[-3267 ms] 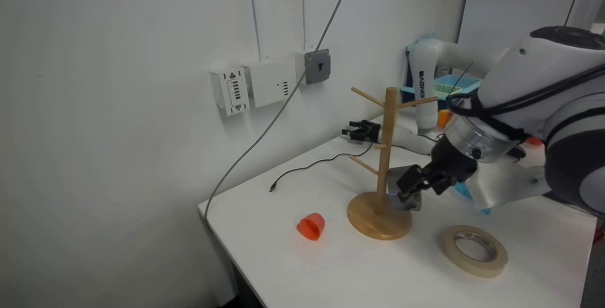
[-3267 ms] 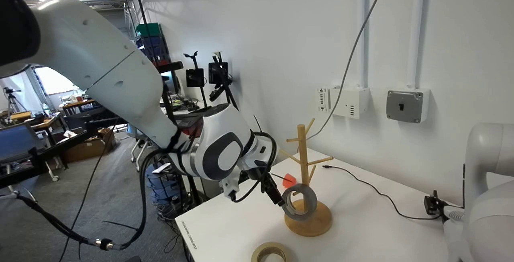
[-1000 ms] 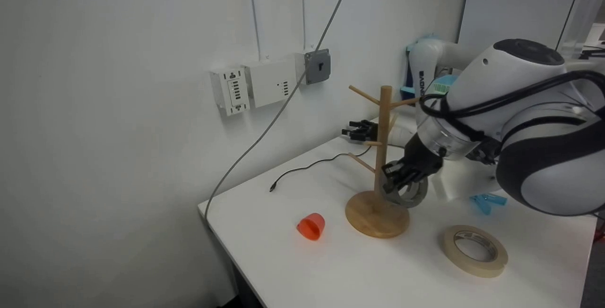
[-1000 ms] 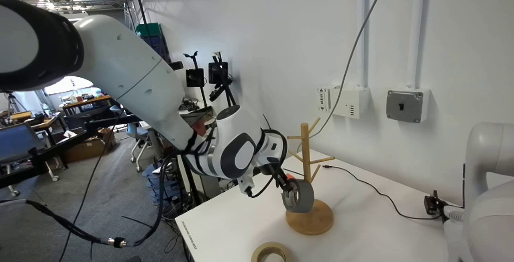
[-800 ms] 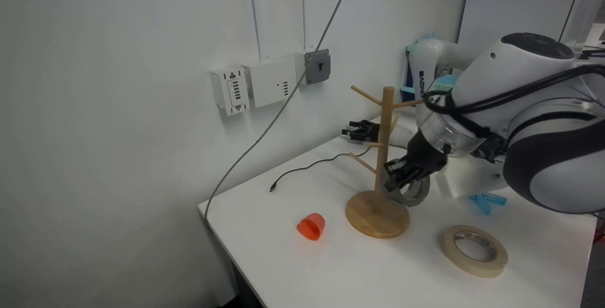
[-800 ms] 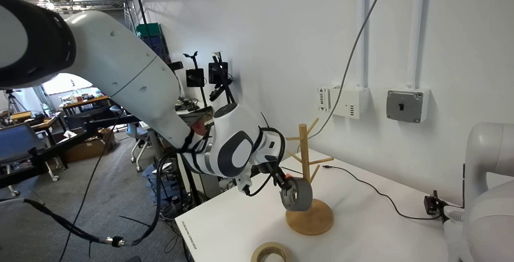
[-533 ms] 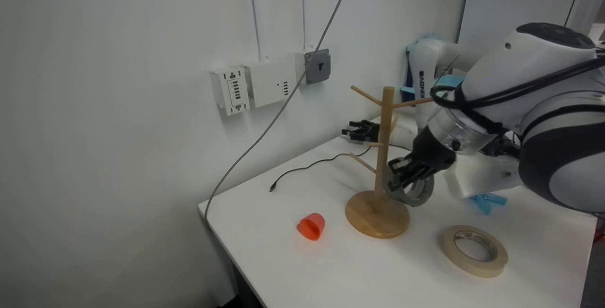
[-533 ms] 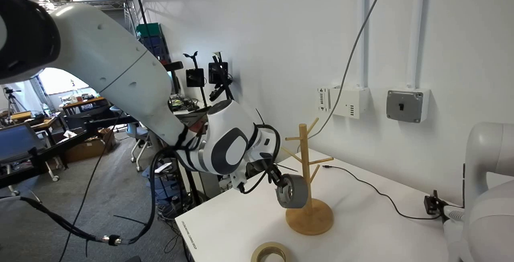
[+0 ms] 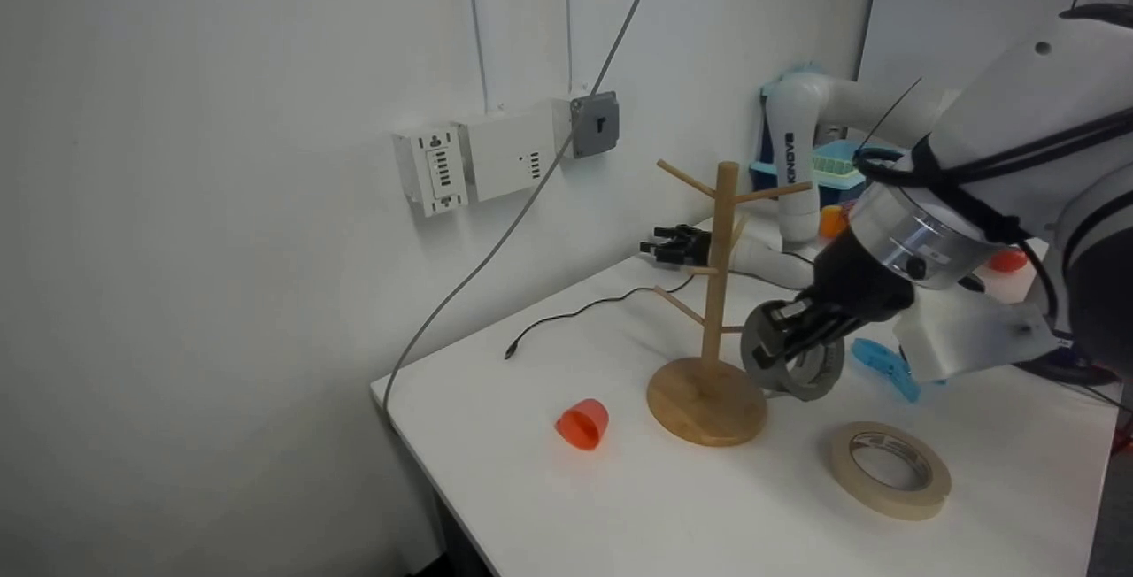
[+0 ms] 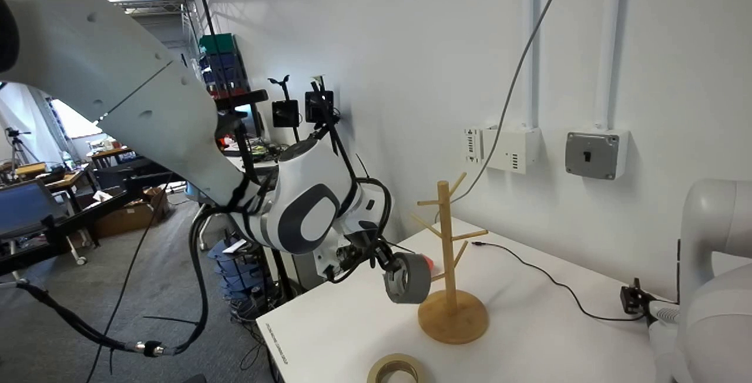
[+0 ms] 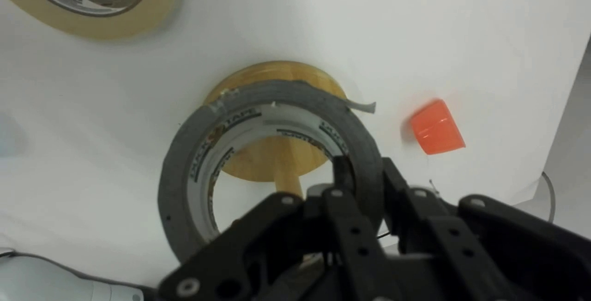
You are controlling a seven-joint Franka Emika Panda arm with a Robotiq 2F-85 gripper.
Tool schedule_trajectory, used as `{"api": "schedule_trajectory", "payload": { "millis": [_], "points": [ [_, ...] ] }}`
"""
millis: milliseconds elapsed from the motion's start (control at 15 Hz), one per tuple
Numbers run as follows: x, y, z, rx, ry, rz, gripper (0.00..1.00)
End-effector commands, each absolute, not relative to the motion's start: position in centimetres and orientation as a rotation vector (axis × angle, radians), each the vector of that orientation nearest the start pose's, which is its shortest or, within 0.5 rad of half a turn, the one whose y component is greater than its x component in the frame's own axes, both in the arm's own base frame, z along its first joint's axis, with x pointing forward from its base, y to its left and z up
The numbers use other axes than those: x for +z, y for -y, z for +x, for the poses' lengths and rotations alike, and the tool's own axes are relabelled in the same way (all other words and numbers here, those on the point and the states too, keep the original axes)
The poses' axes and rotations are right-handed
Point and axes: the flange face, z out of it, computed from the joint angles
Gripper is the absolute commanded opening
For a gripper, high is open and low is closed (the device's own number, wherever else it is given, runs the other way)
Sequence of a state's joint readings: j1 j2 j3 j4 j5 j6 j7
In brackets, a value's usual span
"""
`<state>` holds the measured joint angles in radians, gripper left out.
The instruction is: Remove the peg and gray tape one at a time from the wooden holder and put them on the table
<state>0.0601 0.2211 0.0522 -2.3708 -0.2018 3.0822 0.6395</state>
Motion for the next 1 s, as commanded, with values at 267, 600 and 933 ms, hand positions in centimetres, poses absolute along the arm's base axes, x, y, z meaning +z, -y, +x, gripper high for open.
{"api": "schedule_trajectory", "payload": {
  "millis": [267,600,933],
  "points": [
    [32.7,-4.2,50.9,-0.734,-0.461,-2.878,0.05],
    [34.2,-1.3,50.3,-0.748,-0.501,-2.88,0.05],
    [34.6,2.2,50.6,-0.696,-0.603,-2.888,0.05]
  ]
}}
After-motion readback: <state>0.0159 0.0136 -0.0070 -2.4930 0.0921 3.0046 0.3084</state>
